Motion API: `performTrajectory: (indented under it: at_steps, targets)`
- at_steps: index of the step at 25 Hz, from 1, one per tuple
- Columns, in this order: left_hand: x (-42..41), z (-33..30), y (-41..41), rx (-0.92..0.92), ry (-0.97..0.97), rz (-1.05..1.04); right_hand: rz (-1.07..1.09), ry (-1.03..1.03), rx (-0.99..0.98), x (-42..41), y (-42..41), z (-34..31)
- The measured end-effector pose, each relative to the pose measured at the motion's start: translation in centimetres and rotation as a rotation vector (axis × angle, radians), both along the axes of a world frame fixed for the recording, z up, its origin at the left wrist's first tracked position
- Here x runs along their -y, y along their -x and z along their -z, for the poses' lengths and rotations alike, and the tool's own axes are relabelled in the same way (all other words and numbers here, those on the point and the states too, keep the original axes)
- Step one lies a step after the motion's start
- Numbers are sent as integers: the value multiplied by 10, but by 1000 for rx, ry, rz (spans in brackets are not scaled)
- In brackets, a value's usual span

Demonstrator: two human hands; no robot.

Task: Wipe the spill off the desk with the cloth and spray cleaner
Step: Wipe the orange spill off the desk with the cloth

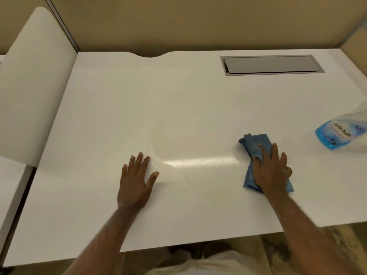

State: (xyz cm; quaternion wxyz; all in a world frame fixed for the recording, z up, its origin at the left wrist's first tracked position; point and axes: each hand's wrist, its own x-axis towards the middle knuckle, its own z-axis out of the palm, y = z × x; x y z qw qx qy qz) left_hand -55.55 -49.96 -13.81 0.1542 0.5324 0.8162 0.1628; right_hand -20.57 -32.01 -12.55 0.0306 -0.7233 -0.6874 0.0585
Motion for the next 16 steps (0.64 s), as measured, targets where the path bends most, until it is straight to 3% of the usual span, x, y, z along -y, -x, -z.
performTrajectory:
  at_steps: [4,6,10,16]
  targets:
    - [-1,1,0,-27,10,-15,239,24,-184,-36,-40,-9]
    - [-2,2,0,-40,21,-15,157,4,-213,-33,-30,-14]
    - [-5,0,-9,-49,32,-59,-106,0,-32,3,15,-9]
    - [-12,-3,-32,-27,20,-23,-364,-2,-91,28,86,-5]
